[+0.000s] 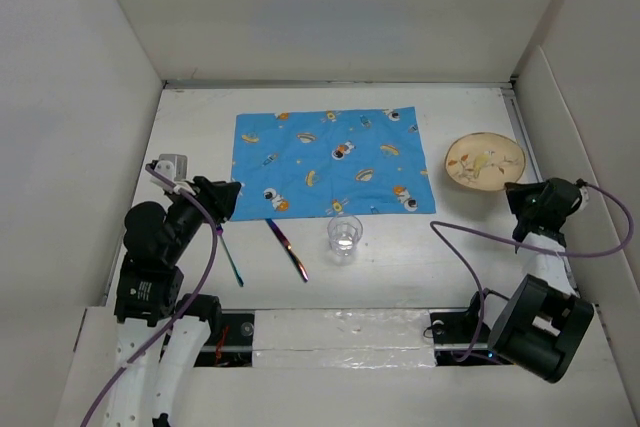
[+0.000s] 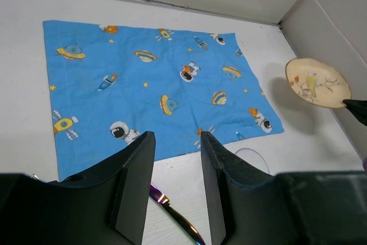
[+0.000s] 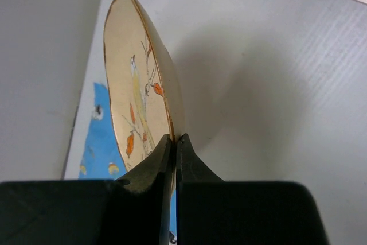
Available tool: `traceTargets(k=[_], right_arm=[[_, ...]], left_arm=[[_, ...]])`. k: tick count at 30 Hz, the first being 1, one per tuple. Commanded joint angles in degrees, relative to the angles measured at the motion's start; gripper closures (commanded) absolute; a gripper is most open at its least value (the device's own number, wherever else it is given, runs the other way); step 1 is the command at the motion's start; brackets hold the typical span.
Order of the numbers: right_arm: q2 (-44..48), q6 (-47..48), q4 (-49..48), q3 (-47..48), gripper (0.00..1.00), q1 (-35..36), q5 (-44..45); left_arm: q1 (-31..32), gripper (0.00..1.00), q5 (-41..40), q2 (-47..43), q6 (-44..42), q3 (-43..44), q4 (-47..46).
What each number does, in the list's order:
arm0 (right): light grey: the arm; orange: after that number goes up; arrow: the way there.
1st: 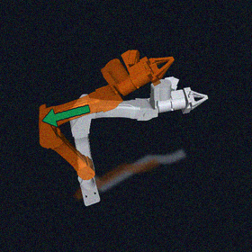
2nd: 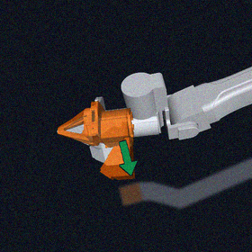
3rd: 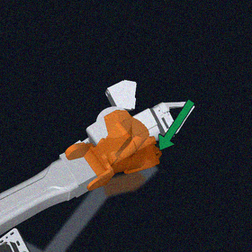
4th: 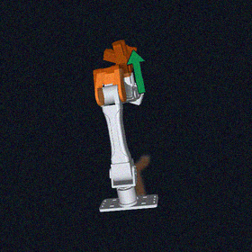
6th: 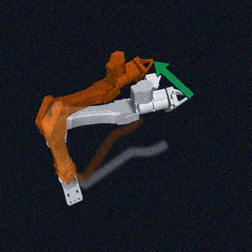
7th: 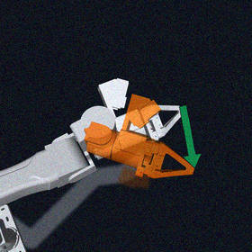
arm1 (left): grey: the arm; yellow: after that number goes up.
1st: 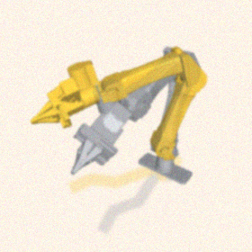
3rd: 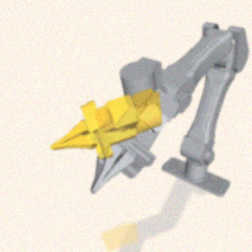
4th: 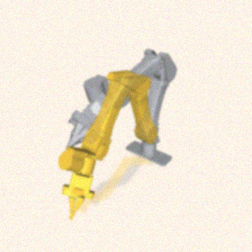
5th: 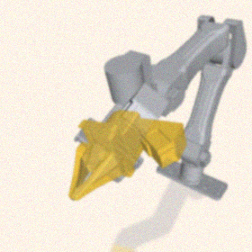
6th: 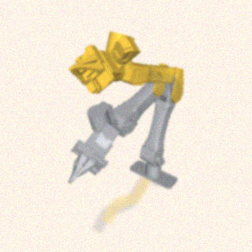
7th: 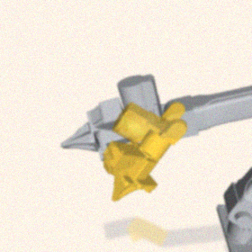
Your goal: Set the dinner table for one person
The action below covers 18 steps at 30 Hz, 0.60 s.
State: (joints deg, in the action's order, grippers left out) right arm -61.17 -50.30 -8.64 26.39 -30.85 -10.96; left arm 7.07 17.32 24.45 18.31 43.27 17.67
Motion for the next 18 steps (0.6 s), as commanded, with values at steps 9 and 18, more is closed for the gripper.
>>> traceTargets(k=[9,18], right_arm=[[-2.02,-7.08,-28.09,1.11,1.00,-1.24,-22.69],[-13.79,-11.82,-39.24,6.39,1.00,21.95,-20.86]], left_arm=[[0.22,0.66,-0.45,1.30,0.06,1.12,-2.20],[0.22,0.66,-1.41,2.36,0.24,0.68,-2.46]])
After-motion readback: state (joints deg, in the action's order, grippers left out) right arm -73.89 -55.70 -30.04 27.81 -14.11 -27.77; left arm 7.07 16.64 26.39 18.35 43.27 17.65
